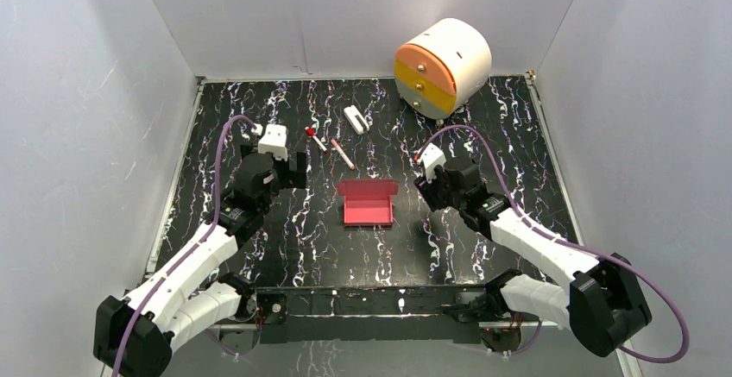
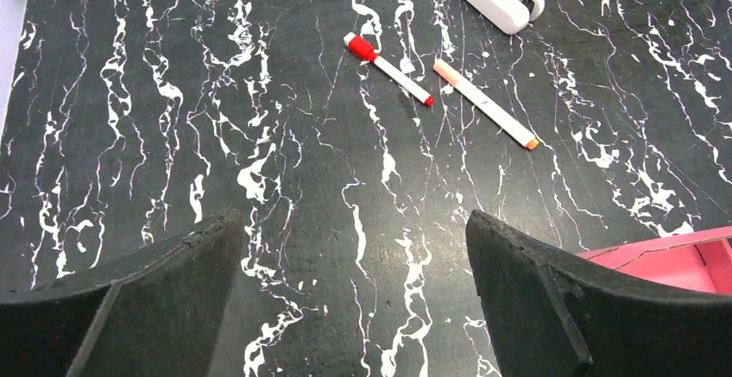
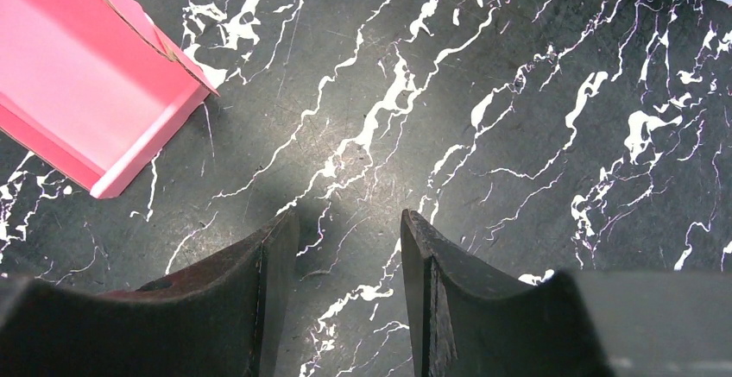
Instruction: Fold the paper box
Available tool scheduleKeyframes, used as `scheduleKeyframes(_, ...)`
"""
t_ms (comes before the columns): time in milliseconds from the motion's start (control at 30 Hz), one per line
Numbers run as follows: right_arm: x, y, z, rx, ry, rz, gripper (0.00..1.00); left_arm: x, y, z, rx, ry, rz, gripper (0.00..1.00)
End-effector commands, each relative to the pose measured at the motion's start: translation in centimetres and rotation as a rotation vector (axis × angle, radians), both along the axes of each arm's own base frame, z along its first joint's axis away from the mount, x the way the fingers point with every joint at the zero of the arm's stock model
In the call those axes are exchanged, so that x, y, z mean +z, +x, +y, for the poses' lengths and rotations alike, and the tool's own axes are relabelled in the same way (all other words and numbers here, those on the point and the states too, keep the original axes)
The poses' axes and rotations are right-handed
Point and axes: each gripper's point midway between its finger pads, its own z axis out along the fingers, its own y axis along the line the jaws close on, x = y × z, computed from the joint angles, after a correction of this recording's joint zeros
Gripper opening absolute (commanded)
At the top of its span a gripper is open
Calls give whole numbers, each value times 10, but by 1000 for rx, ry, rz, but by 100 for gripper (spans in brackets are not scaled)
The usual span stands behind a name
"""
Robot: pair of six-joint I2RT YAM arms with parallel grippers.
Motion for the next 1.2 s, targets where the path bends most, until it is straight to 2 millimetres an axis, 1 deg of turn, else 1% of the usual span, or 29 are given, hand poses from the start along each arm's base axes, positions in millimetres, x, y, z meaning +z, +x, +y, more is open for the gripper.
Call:
scheduleKeyframes(0, 14, 6, 4, -3, 40, -50, 55, 8, 1, 1, 15, -39, -22, 98)
scheduleKeyframes(100, 14, 7, 4, -4, 38, -47, 55, 4, -1, -12, -65, -35, 6, 98)
scheduleKeyframes(333, 14, 7, 4, -4, 39, -48, 55, -7, -6, -34, -202, -27, 55, 98)
scheduleKeyframes(400, 11, 5, 3, -4, 36, -43, 55, -11, -8, -40, -236, -31, 77, 98)
scheduleKeyframes(467, 7, 2, 1, -4, 31, -35, 55, -13, -7, -41, -231, -36, 93, 98)
scheduleKeyframes(567, -1, -1, -3, -8, 22, -22, 55, -10, -1, -30, -131, -69, 84, 98)
scheduleKeyframes(633, 0, 2, -8, -27, 23, -24, 55, -10, 4, -16, -38, -80, 70, 98)
scheduleKeyframes(700, 2, 7, -19, -66, 27, -32, 55, -9, 8, -2, 45, -100, 60, 98)
scheduleKeyframes(767, 3, 12, -34, -115, 29, -38, 55, -9, 11, 14, 130, -123, 39, 98)
scheduleKeyframes(867, 3, 16, -52, -174, 33, -47, 55, -9, 14, 37, 239, -192, 0, 98)
scheduleKeyframes(900, 3, 17, -58, -193, 33, -49, 55, -9, 15, 41, 252, -213, -7, 98)
scheduleKeyframes(933, 2, 17, -63, -209, 33, -50, 55, -9, 15, 40, 237, -223, -10, 98)
scheduleKeyframes(1000, -2, 15, -70, -227, 30, -46, 55, -8, 15, 29, 160, -226, -12, 98)
scheduleKeyframes(1100, -4, 12, -73, -233, 32, -50, 55, -13, 12, 2, -11, -221, 12, 98)
scheduleKeyframes(1133, -2, 12, -73, -232, 35, -56, 55, -15, 12, 0, -23, -220, 23, 98)
scheduleKeyframes(1167, -2, 11, -73, -232, 36, -58, 55, -18, 13, 3, 2, -221, 31, 98)
